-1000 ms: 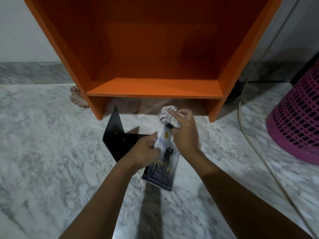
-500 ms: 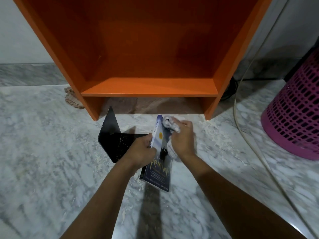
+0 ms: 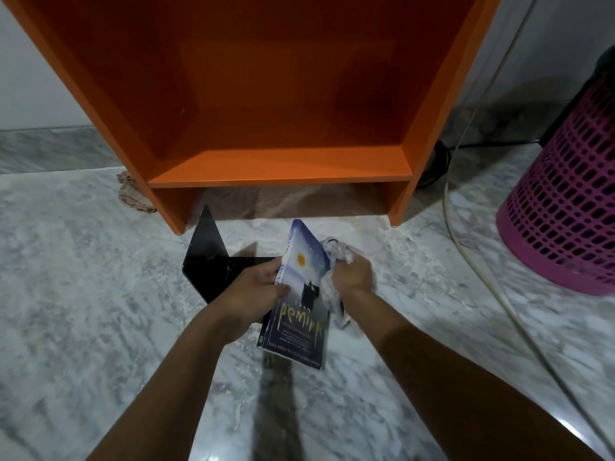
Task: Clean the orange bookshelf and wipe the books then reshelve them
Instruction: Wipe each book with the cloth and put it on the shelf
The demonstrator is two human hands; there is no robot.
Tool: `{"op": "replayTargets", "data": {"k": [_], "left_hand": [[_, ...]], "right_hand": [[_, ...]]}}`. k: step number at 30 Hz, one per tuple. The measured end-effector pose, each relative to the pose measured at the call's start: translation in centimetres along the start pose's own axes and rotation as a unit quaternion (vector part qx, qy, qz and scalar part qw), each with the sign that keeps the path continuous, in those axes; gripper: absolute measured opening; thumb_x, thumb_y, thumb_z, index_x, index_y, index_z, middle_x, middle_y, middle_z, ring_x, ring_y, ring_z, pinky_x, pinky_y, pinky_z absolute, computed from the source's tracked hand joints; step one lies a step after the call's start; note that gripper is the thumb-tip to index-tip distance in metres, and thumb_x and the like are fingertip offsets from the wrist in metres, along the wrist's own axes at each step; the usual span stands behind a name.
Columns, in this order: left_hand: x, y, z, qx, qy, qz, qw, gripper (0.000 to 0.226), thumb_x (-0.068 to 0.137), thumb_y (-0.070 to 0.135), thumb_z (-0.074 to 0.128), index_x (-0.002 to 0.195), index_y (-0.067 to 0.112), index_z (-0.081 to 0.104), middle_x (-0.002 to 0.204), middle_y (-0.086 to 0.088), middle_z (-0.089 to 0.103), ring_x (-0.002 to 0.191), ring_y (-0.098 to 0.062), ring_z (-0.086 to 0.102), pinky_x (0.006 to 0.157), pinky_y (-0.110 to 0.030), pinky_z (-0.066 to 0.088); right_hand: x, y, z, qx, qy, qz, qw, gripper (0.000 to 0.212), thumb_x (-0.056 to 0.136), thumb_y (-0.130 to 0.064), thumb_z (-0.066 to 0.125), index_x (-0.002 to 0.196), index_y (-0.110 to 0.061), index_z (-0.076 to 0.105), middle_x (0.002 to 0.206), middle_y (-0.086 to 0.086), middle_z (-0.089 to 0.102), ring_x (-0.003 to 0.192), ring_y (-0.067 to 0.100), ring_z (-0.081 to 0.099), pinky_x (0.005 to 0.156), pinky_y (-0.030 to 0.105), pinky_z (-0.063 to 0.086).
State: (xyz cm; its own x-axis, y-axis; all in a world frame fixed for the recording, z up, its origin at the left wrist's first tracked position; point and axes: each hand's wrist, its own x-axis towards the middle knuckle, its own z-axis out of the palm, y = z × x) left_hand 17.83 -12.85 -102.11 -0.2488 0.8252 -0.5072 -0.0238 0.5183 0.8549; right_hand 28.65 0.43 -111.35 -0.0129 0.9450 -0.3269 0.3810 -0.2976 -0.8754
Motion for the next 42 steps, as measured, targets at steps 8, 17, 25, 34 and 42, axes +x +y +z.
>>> {"op": "replayTargets", "data": {"k": [8, 17, 25, 34, 42], "left_hand": [[0.0, 1.2, -0.2, -0.065, -0.004, 0.04, 0.997, 0.048, 0.098, -0.004, 0.047, 0.13, 0.03, 0.058, 0.108, 0.001, 0.075, 0.102, -0.033, 0.069, 0.089, -0.05, 0.055], [0.1, 3.0, -0.5, -0.108, -0.029, 0.082, 0.99, 0.052, 0.098, -0.003, 0.047, 0.142, 0.025, 0.049, 0.124, -0.004, 0.068, 0.108, -0.024, 0.068, 0.092, -0.039, 0.055], [0.1, 2.6, -1.8, -0.116, -0.016, 0.059, 0.991, 0.05, 0.098, 0.001, 0.05, 0.14, 0.028, 0.051, 0.132, -0.004, 0.063, 0.111, -0.028, 0.066, 0.084, -0.038, 0.058], [0.4, 3.5, -1.0, -0.142, -0.039, 0.064, 0.987, 0.048, 0.095, 0.002, 0.052, 0.137, 0.025, 0.055, 0.121, -0.01, 0.069, 0.096, -0.029, 0.065, 0.086, -0.039, 0.054], [1.4, 5.8, -0.9, -0.044, 0.009, 0.011, 0.999, 0.022, 0.097, 0.02, 0.055, 0.115, 0.016, 0.068, 0.101, -0.011, 0.071, 0.079, -0.026, 0.064, 0.072, -0.038, 0.049]], "right_hand": [[-4.0, -3.2, -0.7, 0.024, -0.025, -0.244, 0.969, 0.047, 0.091, 0.008, 0.053, 0.135, -0.01, 0.056, 0.12, -0.001, 0.046, 0.087, 0.008, 0.056, 0.07, 0.009, 0.05], [0.4, -3.3, -4.9, 0.119, 0.111, -0.003, 0.987, 0.031, 0.097, -0.007, 0.049, 0.124, -0.012, 0.064, 0.107, 0.005, 0.066, 0.083, 0.018, 0.058, 0.051, 0.009, 0.039], [0.3, -4.8, -5.3, 0.155, -0.011, -0.076, 0.985, 0.028, 0.093, -0.015, 0.057, 0.12, -0.022, 0.064, 0.111, -0.002, 0.07, 0.097, 0.013, 0.066, 0.084, 0.026, 0.054], [-0.6, -4.4, -4.8, 0.269, -0.201, 0.086, 0.938, 0.02, 0.099, -0.023, 0.052, 0.099, -0.013, 0.069, 0.079, 0.004, 0.076, 0.071, 0.019, 0.074, 0.07, 0.034, 0.059], [0.7, -4.2, -5.3, 0.205, -0.159, 0.025, 0.965, 0.019, 0.08, -0.031, 0.068, 0.098, -0.025, 0.073, 0.094, 0.007, 0.076, 0.088, 0.027, 0.073, 0.083, 0.048, 0.059]]}}
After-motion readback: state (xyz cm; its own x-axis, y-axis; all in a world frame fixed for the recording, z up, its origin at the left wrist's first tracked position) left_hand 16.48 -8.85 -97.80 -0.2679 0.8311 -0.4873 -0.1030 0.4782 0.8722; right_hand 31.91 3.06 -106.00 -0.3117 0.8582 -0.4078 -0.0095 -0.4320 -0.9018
